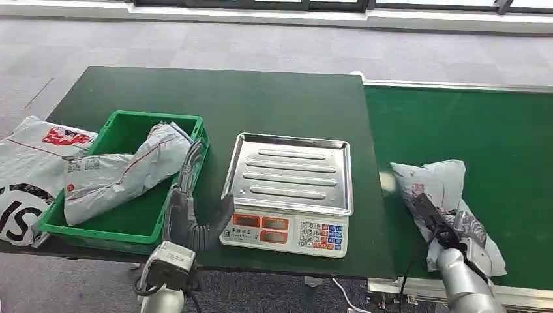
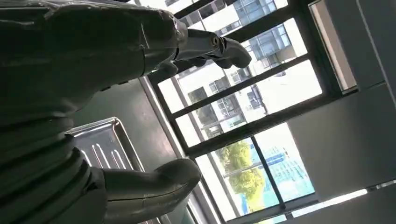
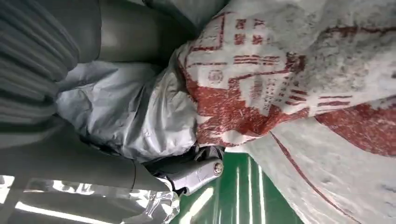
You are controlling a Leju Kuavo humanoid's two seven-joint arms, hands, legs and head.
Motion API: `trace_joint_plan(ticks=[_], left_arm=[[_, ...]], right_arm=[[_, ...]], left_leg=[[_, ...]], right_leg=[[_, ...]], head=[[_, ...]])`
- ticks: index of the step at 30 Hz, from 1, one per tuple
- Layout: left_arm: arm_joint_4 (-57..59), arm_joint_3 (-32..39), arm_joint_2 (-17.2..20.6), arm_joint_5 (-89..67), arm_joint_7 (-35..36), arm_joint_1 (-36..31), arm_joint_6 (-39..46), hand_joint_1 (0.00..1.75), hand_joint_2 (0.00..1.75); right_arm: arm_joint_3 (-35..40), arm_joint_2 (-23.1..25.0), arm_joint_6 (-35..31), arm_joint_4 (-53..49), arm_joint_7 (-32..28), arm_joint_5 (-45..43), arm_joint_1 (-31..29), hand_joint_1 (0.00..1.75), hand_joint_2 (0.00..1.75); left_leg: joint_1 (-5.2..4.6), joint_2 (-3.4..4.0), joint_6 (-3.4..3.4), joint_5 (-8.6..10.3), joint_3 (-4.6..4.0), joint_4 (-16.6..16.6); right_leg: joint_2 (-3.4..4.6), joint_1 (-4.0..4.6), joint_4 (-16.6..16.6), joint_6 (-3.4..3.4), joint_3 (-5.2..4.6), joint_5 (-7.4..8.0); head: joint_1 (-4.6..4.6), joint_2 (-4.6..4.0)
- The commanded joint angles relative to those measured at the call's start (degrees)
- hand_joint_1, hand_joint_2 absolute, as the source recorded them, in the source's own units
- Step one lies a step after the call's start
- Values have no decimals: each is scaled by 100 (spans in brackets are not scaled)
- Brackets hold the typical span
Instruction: Moved the parcel from conveyor to table for the left to box.
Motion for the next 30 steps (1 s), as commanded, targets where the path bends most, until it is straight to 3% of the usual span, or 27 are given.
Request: trace_joint_plan(ticks=[1, 3, 7, 8, 10, 14, 23, 25, 28, 30], left_arm=[[-73, 260, -18, -77, 87, 44, -77, 0, 175], [-135, 274, -30, -100, 116, 84, -99, 0, 175], [-135, 274, -30, -100, 116, 84, -99, 0, 175], [-196, 308, -84, -130, 129, 131, -123, 0, 175], [-267, 300, -103, -166, 154, 181, -153, 0, 175], [-134, 218, -94, -146, 108, 158, -146, 0, 175], [329, 55, -18, 24, -109, -70, -77, 0, 175], [404, 10, 11, 76, -154, -139, -33, 0, 175], [436, -8, 25, 93, -162, -167, -1, 0, 175], [465, -36, 54, 143, -188, -196, 13, 0, 175]], right_arm=[[-165, 290, -607, -803, -2, 23, 91, 175, 175], [-145, 444, -683, -1402, 138, 96, 233, 175, 175], [-145, 444, -683, -1402, 138, 96, 233, 175, 175], [-210, 697, -1596, -2125, -92, 57, 397, 175, 175], [-2, 1185, -1880, -3893, -175, 113, 843, 175, 175], [640, 1566, -1994, -5440, 16, 360, 1174, 175, 175], [1825, 1669, -2277, -5664, -89, 474, 1010, 175, 175], [2321, 1667, -1861, -5563, -345, 288, 906, 175, 175], [2525, 1719, -1904, -5453, -205, 345, 837, 175, 175], [2888, 1605, -1355, -5294, -468, 178, 781, 175, 175]], left_leg=[[4, 8, -3, 0, 10, -11], [3, 9, -3, -2, 8, -8], [3, 11, -3, -6, 4, -7], [2, 7, -2, -4, -1, -6], [2, 13, -4, -5, -6, -4], [-2, 13, -6, -5, -22, -1], [2, 17, -3, -2, -4, -10], [5, 23, -4, -2, -4, -10], [4, 29, -4, -1, -6, -9], [2, 24, -4, 0, -8, -9]], right_leg=[[4, 6, -12, -9, 9, 2], [6, 5, -9, -8, 6, 2], [10, 4, -5, -9, 3, 0], [9, 3, -4, -5, -4, 1], [17, 3, -1, -6, -13, 2], [15, -1, 10, -8, -31, -1], [17, 4, -2, -10, -15, -1], [22, 8, -4, -12, -17, 2], [28, 5, -2, -11, -19, 4], [23, 3, 2, -9, -20, 2]], head=[[0, 0], [0, 0], [0, 0], [0, -2], [0, 0], [0, 0], [-2, -2], [0, -2], [-2, 0], [-2, 0]])
